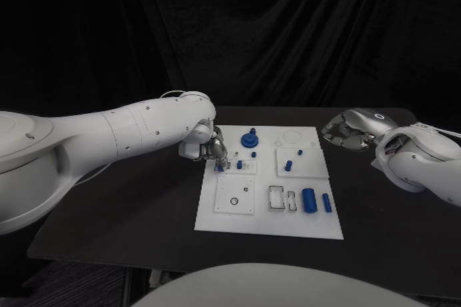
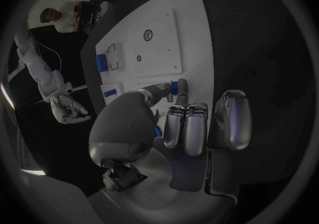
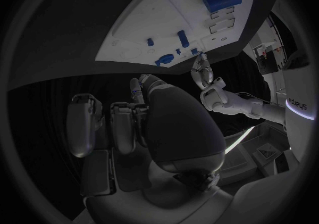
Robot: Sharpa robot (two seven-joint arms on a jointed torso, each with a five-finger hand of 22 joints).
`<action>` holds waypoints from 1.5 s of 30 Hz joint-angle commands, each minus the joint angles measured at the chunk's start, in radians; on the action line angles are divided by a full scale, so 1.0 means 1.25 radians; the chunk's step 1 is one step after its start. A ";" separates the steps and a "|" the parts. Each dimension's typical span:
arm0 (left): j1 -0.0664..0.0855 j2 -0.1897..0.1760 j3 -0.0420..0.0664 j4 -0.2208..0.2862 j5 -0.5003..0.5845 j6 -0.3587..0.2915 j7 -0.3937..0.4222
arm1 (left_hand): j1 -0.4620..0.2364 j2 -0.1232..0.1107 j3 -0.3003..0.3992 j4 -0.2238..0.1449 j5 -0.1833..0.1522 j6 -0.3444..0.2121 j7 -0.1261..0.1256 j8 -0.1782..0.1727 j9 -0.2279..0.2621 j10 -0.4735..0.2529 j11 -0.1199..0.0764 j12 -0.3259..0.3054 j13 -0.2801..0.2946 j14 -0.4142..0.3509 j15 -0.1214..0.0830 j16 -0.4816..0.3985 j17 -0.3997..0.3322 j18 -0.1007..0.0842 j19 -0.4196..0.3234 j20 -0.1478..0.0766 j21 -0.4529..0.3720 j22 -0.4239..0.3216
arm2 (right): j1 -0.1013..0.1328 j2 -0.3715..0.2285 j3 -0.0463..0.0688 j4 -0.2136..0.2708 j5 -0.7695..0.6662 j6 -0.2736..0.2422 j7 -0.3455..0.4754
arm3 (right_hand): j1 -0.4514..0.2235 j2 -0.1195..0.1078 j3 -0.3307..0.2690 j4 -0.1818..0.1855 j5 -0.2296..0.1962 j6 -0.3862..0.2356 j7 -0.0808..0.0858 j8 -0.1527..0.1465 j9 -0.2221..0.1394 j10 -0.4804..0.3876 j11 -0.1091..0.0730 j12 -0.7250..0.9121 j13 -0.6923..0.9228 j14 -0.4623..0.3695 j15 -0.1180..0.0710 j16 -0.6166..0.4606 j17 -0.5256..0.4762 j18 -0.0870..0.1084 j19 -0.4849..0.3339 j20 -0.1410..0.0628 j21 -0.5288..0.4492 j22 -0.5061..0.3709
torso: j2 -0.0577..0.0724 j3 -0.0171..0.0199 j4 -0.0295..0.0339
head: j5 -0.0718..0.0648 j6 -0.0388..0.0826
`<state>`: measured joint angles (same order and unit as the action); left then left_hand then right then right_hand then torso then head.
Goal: Assemble the parts on the task board
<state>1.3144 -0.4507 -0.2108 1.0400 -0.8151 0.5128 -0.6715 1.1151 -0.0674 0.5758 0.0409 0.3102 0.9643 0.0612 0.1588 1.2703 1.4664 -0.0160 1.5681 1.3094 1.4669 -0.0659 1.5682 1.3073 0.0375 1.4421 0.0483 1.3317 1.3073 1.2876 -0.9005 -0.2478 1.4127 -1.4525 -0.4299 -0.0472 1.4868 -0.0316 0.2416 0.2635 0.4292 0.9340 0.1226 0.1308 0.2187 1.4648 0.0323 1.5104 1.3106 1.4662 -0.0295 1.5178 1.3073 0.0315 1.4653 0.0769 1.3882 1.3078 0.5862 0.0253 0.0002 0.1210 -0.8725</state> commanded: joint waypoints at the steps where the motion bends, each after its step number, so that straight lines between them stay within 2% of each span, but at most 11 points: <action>1: 0.002 0.005 0.000 -0.002 0.009 0.009 -0.006 | -0.014 0.007 0.042 -0.052 -0.013 -0.004 -0.002 -0.002 0.001 0.084 0.004 0.002 0.209 0.083 0.007 0.002 0.211 0.015 -0.003 0.005 0.000 0.151 | -0.002 0.000 0.001 -0.001 -0.002 0.003 -0.015 | 0.002 -0.007 0.004 0.000 0.004 0.005 0.002 -0.003 -0.001 0.018 0.006 -0.004 0.153 0.061 0.004 -0.004 0.166 0.012 0.000 0.007 -0.004 0.161 | 0.001 0.0011 0.0007 | 0.000 0.000; 6: 0.003 0.009 0.000 -0.005 0.009 0.001 -0.003 | -0.024 0.018 0.020 -0.044 -0.023 -0.003 -0.002 -0.004 0.000 0.084 0.004 0.002 0.209 0.083 0.007 0.002 0.211 0.015 -0.002 0.005 0.002 0.151 | -0.002 0.002 0.001 -0.002 -0.002 0.005 -0.016 | 0.002 -0.007 0.004 -0.001 0.004 0.004 0.002 -0.003 -0.001 0.018 0.006 -0.004 0.154 0.061 0.004 -0.005 0.166 0.012 -0.001 0.007 -0.004 0.161 | 0.001 0.0013 0.0009 | 0.000 0.000; 12: 0.003 0.013 0.000 -0.013 0.009 -0.005 -0.013 | -0.026 0.022 0.012 -0.042 -0.024 -0.006 -0.002 -0.007 -0.001 0.084 0.005 0.002 0.209 0.083 0.007 0.002 0.211 0.015 -0.002 0.005 0.002 0.152 | -0.004 0.003 0.001 -0.003 -0.002 0.007 -0.017 | 0.002 -0.006 0.004 -0.001 0.004 0.004 0.002 -0.003 -0.001 0.018 0.006 -0.004 0.154 0.061 0.004 -0.005 0.165 0.013 -0.001 0.007 -0.004 0.161 | 0.001 0.0013 -0.0001 | 0.001 0.000; 21: 0.003 0.020 0.000 -0.025 0.009 -0.029 -0.019 | -0.023 0.031 0.004 -0.043 -0.018 -0.013 0.000 -0.012 -0.003 0.084 0.006 0.002 0.209 0.083 0.008 0.002 0.211 0.014 0.000 0.005 0.006 0.153 | -0.006 0.002 0.001 -0.002 -0.002 0.007 -0.017 | 0.002 -0.007 0.005 -0.001 0.004 0.004 0.002 -0.003 -0.001 0.019 0.006 -0.004 0.154 0.061 0.004 -0.005 0.166 0.013 -0.001 0.007 -0.004 0.160 | 0.001 0.0019 0.0013 | 0.000 0.000; 27: 0.002 0.021 0.000 -0.025 0.004 -0.054 -0.008 | -0.022 0.041 -0.005 -0.041 -0.011 -0.023 0.003 -0.018 -0.003 0.084 0.008 0.002 0.209 0.083 0.009 0.002 0.211 0.012 0.004 0.006 0.013 0.155 | -0.006 0.003 0.001 -0.002 -0.002 0.008 -0.017 | 0.002 -0.007 0.005 -0.001 0.004 0.004 0.002 -0.003 -0.001 0.018 0.006 -0.004 0.154 0.061 0.004 -0.005 0.165 0.013 -0.001 0.007 -0.004 0.160 | 0.000 0.0008 0.0005 | 0.002 0.000; 35: 0.001 0.025 0.000 -0.029 -0.050 -0.072 0.017 | -0.028 0.045 -0.018 -0.034 -0.014 -0.025 0.005 -0.020 -0.004 0.084 0.010 0.002 0.209 0.083 0.011 0.002 0.211 0.012 0.007 0.008 0.018 0.156 | -0.006 0.003 0.001 -0.001 -0.002 0.015 -0.020 | 0.002 -0.007 0.005 -0.001 0.004 0.003 0.002 -0.003 -0.001 0.019 0.006 -0.003 0.154 0.061 0.004 -0.005 0.165 0.013 -0.001 0.007 -0.004 0.160 | -0.001 0.0012 0.0029 | -0.001 0.000; 45: 0.000 0.028 0.000 -0.031 -0.061 -0.084 0.029 | -0.028 0.048 -0.020 -0.033 -0.015 -0.025 0.005 -0.020 -0.004 0.084 0.010 0.002 0.209 0.083 0.011 0.002 0.211 0.011 0.008 0.008 0.019 0.156 | -0.006 0.002 0.001 0.000 -0.002 0.021 -0.023 | 0.001 -0.007 0.005 -0.001 0.004 0.003 0.003 -0.004 -0.001 0.018 0.006 -0.004 0.153 0.060 0.004 -0.006 0.164 0.013 -0.002 0.007 -0.006 0.160 | 0.000 0.0011 0.0025 | -0.001 0.000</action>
<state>1.3163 -0.4189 -0.2107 1.0014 -0.8720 0.4269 -0.6607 1.0804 -0.0181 0.5561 0.0000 0.2928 0.9358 0.0686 0.1393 1.2670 1.4661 -0.0091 1.5681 1.3095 1.4670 -0.0587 1.5682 1.3078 0.0374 1.4496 0.0557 1.3512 1.3073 1.2821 -0.8970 -0.2478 1.4111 -1.4524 -0.4149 -0.0548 1.4868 -0.0316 0.2415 0.2634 0.4291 0.9340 0.1226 0.1308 0.2181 1.4648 0.0323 1.5104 1.3100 1.4662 -0.0295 1.5144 1.3073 0.0314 1.4616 0.0805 1.3844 1.3074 0.5855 0.0266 0.0036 0.1200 -0.8725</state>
